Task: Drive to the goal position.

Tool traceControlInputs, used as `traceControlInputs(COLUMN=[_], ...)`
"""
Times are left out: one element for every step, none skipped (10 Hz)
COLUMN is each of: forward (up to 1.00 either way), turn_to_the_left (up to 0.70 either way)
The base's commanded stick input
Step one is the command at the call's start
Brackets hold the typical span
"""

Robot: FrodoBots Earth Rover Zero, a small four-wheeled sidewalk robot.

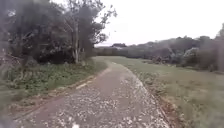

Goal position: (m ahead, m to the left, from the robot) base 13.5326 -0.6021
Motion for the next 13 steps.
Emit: traceControlInputs(forward=[0.70,0.70,0.70,0.70,0.70,0.70,0.70,0.70,0.70,0.70,0.70,0.70,0.70], turn_to_the_left=[0.00,0.00,0.00,0.00,0.00,-0.35,-0.35,-0.35,-0.35,-0.35,-0.35,-0.35,-0.35])
